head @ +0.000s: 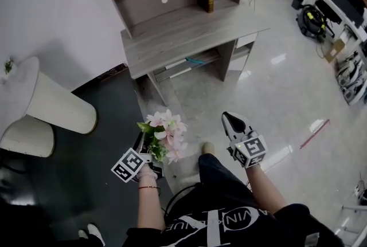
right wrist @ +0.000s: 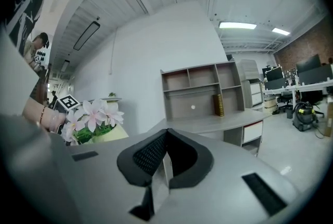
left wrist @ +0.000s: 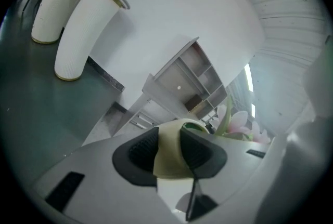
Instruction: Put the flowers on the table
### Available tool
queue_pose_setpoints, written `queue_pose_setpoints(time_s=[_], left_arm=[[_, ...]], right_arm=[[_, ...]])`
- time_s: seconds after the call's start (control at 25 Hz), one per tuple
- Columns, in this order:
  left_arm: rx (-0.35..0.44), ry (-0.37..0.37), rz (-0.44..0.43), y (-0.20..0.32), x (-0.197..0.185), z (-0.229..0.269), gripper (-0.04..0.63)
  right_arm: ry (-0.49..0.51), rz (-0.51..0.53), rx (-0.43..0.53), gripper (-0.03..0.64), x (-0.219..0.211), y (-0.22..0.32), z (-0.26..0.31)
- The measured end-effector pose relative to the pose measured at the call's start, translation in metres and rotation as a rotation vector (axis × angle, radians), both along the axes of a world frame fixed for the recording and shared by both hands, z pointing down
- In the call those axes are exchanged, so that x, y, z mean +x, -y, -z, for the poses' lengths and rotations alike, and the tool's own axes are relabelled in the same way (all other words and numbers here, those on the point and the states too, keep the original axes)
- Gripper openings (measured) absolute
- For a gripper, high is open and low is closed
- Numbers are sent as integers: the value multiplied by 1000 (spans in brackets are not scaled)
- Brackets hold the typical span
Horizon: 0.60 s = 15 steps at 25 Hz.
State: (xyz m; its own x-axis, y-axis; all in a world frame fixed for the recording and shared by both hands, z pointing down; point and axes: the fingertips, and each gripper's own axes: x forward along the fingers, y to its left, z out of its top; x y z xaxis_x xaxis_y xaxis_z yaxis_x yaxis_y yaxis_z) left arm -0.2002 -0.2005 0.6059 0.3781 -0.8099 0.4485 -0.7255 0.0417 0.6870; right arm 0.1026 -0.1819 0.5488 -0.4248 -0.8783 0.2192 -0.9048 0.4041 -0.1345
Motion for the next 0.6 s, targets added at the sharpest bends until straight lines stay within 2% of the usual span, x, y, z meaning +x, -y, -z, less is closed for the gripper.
queue_pose_setpoints(time_s=[0.2, 0.6], left_arm=[[2, -9, 18, -16, 5, 6, 129], [5, -15, 40, -17, 7, 21, 129]], right_arm=[[0, 30, -3, 9, 1, -8, 4], [-18, 74, -5, 9, -4, -8, 20]])
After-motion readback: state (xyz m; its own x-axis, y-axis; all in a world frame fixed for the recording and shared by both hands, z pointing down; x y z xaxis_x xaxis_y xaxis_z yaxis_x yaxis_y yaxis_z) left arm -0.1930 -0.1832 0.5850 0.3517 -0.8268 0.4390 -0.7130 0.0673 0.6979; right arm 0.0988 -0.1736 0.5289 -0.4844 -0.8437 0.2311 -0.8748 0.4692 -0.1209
